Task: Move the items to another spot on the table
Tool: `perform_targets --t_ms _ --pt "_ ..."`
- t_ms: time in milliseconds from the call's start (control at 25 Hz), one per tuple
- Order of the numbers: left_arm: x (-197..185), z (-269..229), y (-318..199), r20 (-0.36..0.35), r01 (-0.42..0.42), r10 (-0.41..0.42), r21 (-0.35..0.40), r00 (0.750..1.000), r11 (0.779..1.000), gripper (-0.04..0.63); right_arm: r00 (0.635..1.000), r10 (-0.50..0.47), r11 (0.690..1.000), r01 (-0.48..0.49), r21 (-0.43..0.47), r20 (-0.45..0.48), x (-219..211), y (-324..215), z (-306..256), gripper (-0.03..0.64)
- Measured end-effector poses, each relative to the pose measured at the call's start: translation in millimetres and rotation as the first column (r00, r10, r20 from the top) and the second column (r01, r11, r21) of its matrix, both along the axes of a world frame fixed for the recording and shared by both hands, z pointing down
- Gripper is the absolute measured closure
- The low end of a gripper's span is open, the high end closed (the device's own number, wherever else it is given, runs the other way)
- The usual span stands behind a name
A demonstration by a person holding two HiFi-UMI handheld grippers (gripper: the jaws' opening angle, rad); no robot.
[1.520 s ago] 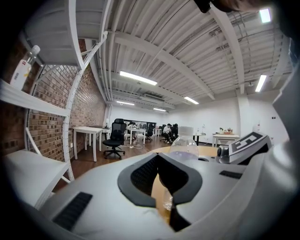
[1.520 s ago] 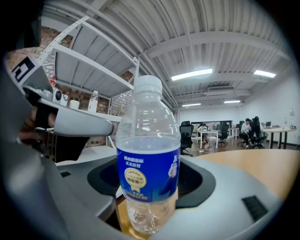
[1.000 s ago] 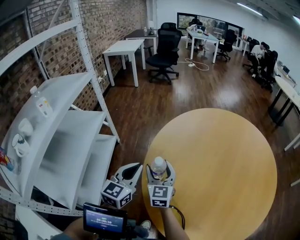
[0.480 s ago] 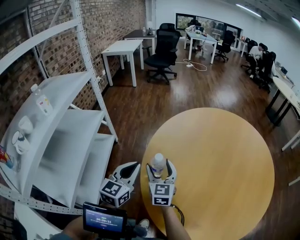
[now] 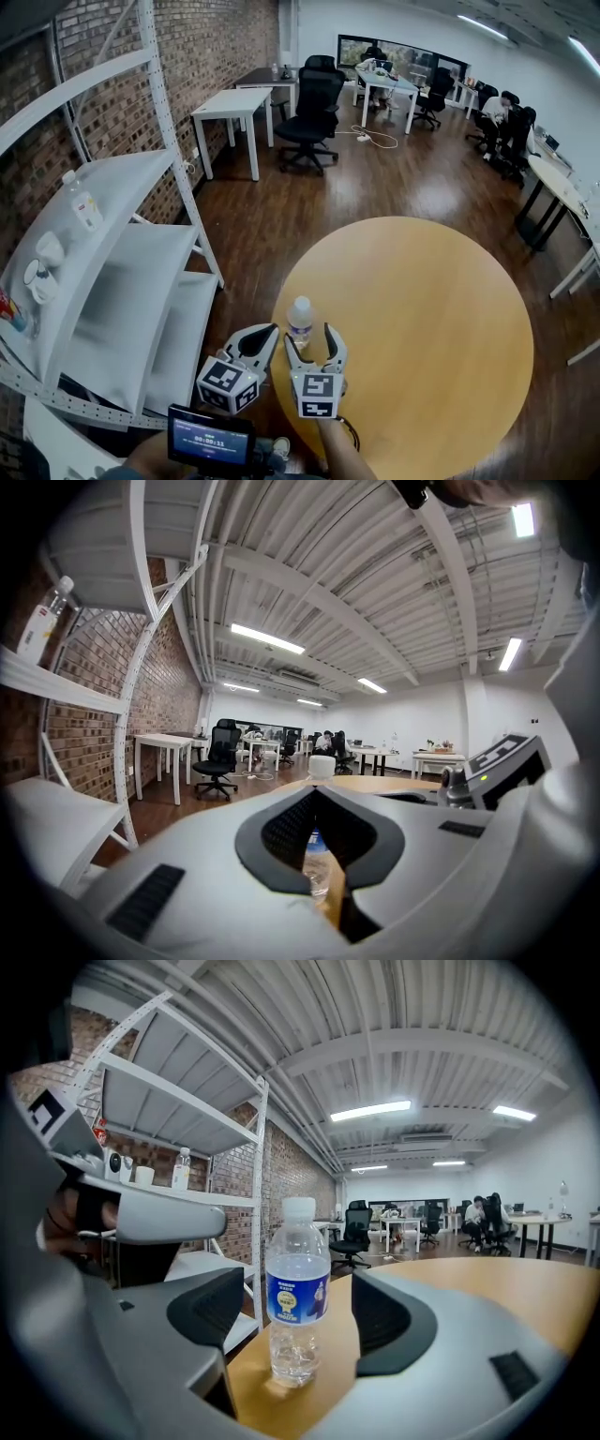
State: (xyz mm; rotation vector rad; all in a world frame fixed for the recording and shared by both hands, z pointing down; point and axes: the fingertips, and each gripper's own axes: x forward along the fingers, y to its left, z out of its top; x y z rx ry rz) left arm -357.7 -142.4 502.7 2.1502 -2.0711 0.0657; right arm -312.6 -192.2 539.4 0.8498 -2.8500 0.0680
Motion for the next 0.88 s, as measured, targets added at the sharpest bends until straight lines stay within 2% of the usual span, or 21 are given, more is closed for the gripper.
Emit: perform_targets --t_ms 120,240,440,680,760,880 --pt "14.7 -7.9 -1.0 0.001 -0.021 0.021 0.014 1.0 1.0 0.591 1.0 -0.001 1.0 0.0 0.016 0.015 18.4 7.3 -17.4 0.251" --pt "36.1 -18.7 -5.9 0.006 -0.055 0.055 0.031 0.998 0.998 0.591 0.999 0.01 0.999 -0.012 0.04 0.041 42.0 9.4 -36.9 0.29" --pt "96.6 -38.2 -24.6 0.019 -0.148 0.147 0.082 0.989 0.985 0.591 0.996 0.059 0.994 -0.065 0.086 0.071 98.7 2.5 -67.3 0.316" --pt "168.2 -57.0 -42.9 0.035 -0.26 0.257 0.121 0.966 0.958 0.591 0.988 0.116 0.986 -0.126 0.105 0.098 163.8 -4.3 -94.2 0.448" --pt "189.1 -62.7 -48.3 0.037 -0.288 0.285 0.133 0.958 0.948 0.591 0.983 0.148 0.981 -0.16 0.108 0.105 185.5 -8.2 -101.3 0.514" --pt "225.3 -71.7 -53.2 0.04 -0.327 0.325 0.144 0.945 0.934 0.591 0.975 0.19 0.973 -0.202 0.114 0.112 220.8 -12.3 -111.3 0.537"
